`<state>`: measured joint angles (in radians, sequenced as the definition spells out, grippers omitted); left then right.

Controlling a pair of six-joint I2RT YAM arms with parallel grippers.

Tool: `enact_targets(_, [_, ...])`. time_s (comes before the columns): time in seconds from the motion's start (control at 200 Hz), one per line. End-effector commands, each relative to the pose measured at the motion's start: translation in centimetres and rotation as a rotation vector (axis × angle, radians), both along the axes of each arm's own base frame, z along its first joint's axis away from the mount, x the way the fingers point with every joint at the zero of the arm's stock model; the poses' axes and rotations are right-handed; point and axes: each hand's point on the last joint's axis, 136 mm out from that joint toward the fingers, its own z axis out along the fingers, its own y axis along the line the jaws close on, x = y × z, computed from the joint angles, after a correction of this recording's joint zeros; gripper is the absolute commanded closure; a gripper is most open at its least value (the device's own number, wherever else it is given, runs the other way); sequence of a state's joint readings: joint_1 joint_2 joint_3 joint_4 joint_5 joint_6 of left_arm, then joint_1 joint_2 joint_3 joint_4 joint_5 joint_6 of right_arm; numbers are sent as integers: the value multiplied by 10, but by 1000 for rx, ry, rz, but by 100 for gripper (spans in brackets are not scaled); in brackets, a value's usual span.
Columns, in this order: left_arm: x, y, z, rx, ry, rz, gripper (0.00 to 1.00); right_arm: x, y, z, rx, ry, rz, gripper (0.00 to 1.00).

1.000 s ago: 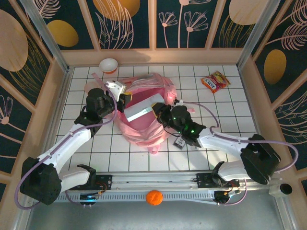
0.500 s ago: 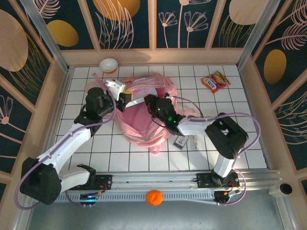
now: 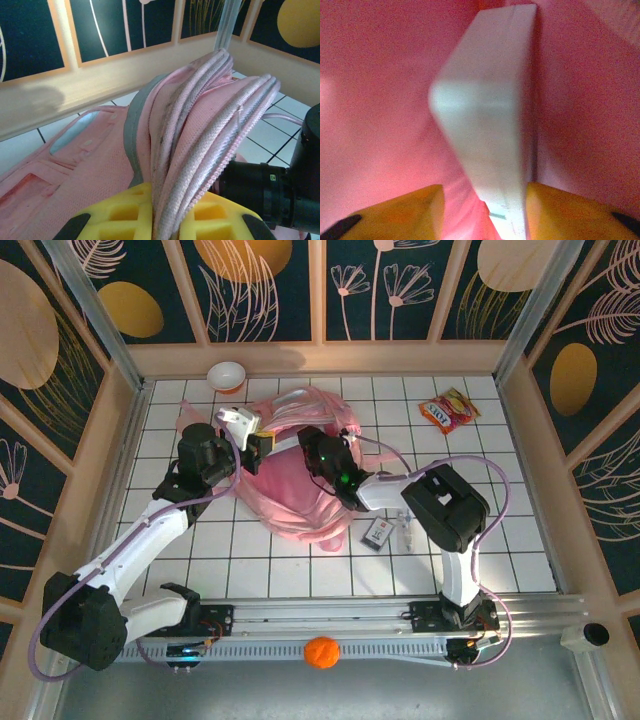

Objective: Pack the student bag

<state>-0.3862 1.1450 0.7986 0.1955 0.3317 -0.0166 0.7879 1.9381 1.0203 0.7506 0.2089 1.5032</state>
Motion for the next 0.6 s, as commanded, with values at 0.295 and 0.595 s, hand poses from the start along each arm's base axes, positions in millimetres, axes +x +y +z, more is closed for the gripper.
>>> enact_targets(0.295, [4,10,86,-78,-245,74,100,-36,-12,9,-47,69,158,28])
enact_targets(0.595, [10,13,72,-45,-224,100,100,-84,-18,49,-229,-19,382,28])
